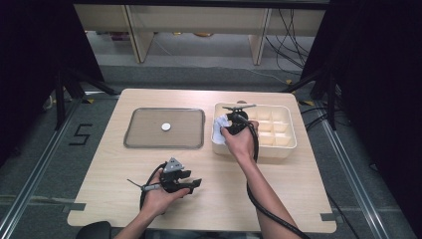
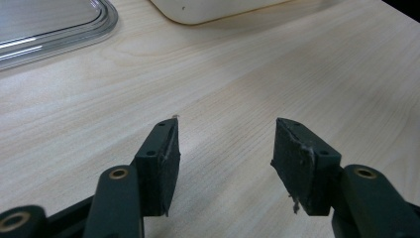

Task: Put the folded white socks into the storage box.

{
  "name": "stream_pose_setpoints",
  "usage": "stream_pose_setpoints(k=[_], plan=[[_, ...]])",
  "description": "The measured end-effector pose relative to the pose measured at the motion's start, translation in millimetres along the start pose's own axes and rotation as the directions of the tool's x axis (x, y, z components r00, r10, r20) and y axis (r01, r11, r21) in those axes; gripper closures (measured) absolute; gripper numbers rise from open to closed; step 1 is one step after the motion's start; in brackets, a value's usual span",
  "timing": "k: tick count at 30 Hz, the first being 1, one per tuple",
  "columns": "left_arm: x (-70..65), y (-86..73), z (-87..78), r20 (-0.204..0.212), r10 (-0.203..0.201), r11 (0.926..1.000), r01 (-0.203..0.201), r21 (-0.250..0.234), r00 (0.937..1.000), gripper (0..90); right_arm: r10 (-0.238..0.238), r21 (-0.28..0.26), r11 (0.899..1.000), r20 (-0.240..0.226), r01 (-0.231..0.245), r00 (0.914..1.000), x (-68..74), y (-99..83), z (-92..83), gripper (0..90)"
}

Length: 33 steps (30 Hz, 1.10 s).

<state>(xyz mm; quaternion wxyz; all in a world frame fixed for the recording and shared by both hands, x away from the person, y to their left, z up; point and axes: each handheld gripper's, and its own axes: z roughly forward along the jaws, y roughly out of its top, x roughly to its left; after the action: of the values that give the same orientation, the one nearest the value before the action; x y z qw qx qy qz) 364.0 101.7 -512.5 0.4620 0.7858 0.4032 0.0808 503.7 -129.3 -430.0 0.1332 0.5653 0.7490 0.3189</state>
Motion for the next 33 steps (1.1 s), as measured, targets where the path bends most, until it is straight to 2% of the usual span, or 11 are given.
stream_pose_setpoints(k=[1, 4, 7, 8, 11, 13, 14, 16, 20, 28, 33], plan=[[0.0, 0.0, 0.0, 0.001, 0.002, 1.0000, -0.002, -0.002, 1.0000, 43.4, 0.054, 0.033, 0.998, 0.010, -0.054, 0.9985, 3.2, -0.2, -0.3, 69.1], [0.0, -0.4, 0.2, -0.002, -0.007, 1.0000, 0.007, 0.007, 1.0000, 43.4, 0.074, 0.047, 0.996, 0.021, -0.075, 0.9971, 4.6, -0.6, 3.4, 69.0], [1.4, -0.1, -0.7, -0.001, 0.010, 0.9998, -0.010, 0.017, 1.0000, 43.4, 0.071, 0.054, 0.996, 0.022, -0.072, 0.9973, 4.9, -1.3, 6.6, 69.0], [1.1, -0.1, -0.6, -0.001, 0.005, 0.9999, -0.005, 0.013, 1.0000, 43.4, 0.053, 0.049, 0.997, 0.024, -0.054, 0.9983, 3.7, -1.2, 7.6, 68.9], [1.2, 0.0, -0.6, -0.002, 0.008, 0.9999, -0.008, 0.012, 1.0000, 43.4, 0.071, 0.062, 0.995, 0.031, -0.073, 0.9970, 6.3, -0.6, 8.2, 68.9], [0.3, -0.2, 0.2, -0.001, 0.001, 1.0000, -0.001, 0.003, 1.0000, 43.4, 0.046, 0.054, 0.997, 0.033, -0.048, 0.9984, 5.9, -0.6, 8.8, 68.9], [0.3, -0.1, 0.3, -0.001, 0.002, 1.0000, -0.002, 0.003, 1.0000, 43.4, 0.062, 0.066, 0.996, 0.041, -0.064, 0.9973, 7.7, 0.2, 9.2, 68.9], [-0.1, 0.0, 0.5, 0.000, -0.002, 1.0000, 0.002, -0.001, 1.0000, 43.4, 0.032, 0.052, 0.998, 0.039, -0.034, 0.9987, 6.9, 0.1, 10.1, 68.8], [0.2, 0.1, 0.4, -0.002, 0.002, 1.0000, -0.002, 0.003, 1.0000, 43.4, 0.046, 0.065, 0.997, 0.043, -0.049, 0.9980, 8.5, 0.1, 11.1, 68.7], [0.0, 0.3, 0.4, -0.002, -0.002, 1.0000, 0.002, -0.002, 1.0000, 43.4, 0.005, 0.064, 0.998, 0.048, -0.008, 0.9988, 7.5, -0.8, 13.8, 68.4], [-0.2, 0.1, 0.7, -0.002, -0.001, 1.0000, 0.001, -0.002, 1.0000, 43.4, 0.005, 0.064, 0.998, 0.055, -0.009, 0.9985, 9.9, -0.2, 15.0, 68.4]])
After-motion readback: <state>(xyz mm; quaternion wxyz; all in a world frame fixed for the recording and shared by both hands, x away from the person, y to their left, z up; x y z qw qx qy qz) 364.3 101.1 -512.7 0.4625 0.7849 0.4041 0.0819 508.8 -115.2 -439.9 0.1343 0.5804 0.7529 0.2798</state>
